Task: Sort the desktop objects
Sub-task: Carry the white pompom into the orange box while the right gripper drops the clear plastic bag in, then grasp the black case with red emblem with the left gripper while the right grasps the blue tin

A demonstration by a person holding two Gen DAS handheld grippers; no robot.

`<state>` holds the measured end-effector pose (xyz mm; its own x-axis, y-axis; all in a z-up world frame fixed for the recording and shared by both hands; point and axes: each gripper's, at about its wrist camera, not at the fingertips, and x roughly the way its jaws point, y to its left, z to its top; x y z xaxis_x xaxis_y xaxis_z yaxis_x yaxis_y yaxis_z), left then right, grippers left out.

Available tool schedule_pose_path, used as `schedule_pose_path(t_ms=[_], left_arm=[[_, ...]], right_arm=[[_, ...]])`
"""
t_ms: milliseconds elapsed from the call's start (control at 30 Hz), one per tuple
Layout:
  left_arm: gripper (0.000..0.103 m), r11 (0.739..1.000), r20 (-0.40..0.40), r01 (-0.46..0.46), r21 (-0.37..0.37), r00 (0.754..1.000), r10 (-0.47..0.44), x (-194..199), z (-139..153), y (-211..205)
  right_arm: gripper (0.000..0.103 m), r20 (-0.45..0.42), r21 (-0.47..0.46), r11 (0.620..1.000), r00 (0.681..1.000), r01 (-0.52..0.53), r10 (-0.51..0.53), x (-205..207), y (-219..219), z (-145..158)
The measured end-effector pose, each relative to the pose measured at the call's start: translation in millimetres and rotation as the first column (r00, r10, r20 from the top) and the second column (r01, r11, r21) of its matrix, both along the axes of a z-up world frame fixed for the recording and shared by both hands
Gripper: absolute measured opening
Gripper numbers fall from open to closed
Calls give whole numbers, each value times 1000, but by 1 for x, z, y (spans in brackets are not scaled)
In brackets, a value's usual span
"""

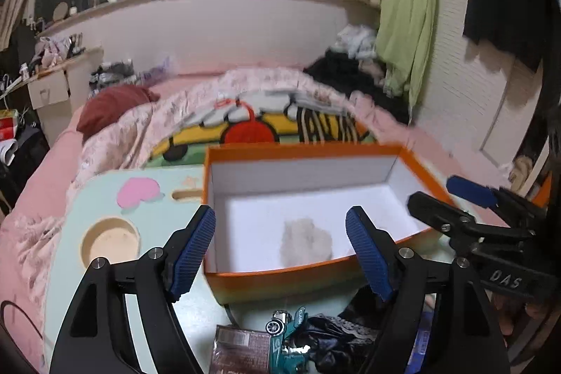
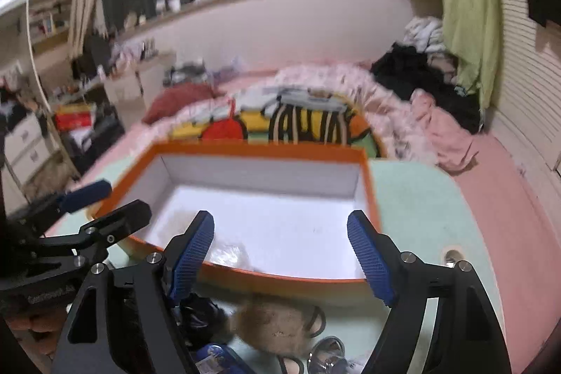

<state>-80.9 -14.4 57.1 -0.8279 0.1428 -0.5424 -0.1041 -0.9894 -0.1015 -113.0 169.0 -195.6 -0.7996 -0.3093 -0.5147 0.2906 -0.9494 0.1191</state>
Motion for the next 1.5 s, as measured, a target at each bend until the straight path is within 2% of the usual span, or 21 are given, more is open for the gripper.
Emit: schedule_pose_path(t_ms=[167, 267, 367, 400, 500, 533, 567, 600, 667, 967, 1167, 1300, 1367, 1500], left_arm=[[82, 1000, -83, 12, -6, 996, -12, 47, 21, -6], [82, 998, -57, 57, -23, 997, -58, 85, 9, -5], [83, 996, -34, 59, -66, 997, -62, 115, -16, -4], [83, 993, -12, 56, -101, 998, -58, 123, -30, -2], [83, 985, 49, 41, -165, 998, -33, 124, -58, 2], [84, 986, 68, 36, -165, 997, -25, 120, -68, 2], [86, 992, 56, 28, -126, 998, -21, 118, -71, -1], [88, 992, 50, 3, -128, 999, 3, 117, -71, -2], [88, 991, 51, 16, -136, 999, -9, 116, -71, 1], [89, 991, 48, 17, -132, 999, -10, 118, -72, 0], [89, 997, 9, 23, -73, 1000, -22, 123, -66, -10], [85, 996, -34, 50, -77, 998, -53, 127, -56, -5], [80, 994, -55, 87, -68, 994, -91, 129, -48, 2], [65, 986, -6, 153, -66, 988, -154, 113, -37, 22]], right_arm=[[86, -63, -37, 998, 997, -44, 41, 50, 10, 7], [88, -57, -16, 998, 997, -55, 54, 80, 17, -6], [89, -2, 2, 999, 999, -48, 48, 104, 31, -30], [89, 27, 6, 999, 999, -45, 45, 108, 34, -38], [89, 126, 40, 999, 992, -27, 22, 110, 40, -67], [89, 149, 62, 998, 989, -18, 9, 109, 40, -78], [95, 90, 99, 995, 996, 4, -13, 115, 38, -81], [100, 78, 129, 991, 996, 27, -37, 117, 35, -86], [102, 71, 134, 990, 996, 36, -46, 115, 34, -85], [102, 74, 121, 992, 996, 32, -41, 113, 43, -89], [103, 73, 117, 993, 997, 27, -36, 114, 37, -86], [103, 73, 117, 993, 997, 26, -35, 115, 37, -86], [103, 73, 117, 993, 997, 26, -35, 115, 37, -86], [103, 73, 117, 993, 997, 27, -35, 115, 38, -86]])
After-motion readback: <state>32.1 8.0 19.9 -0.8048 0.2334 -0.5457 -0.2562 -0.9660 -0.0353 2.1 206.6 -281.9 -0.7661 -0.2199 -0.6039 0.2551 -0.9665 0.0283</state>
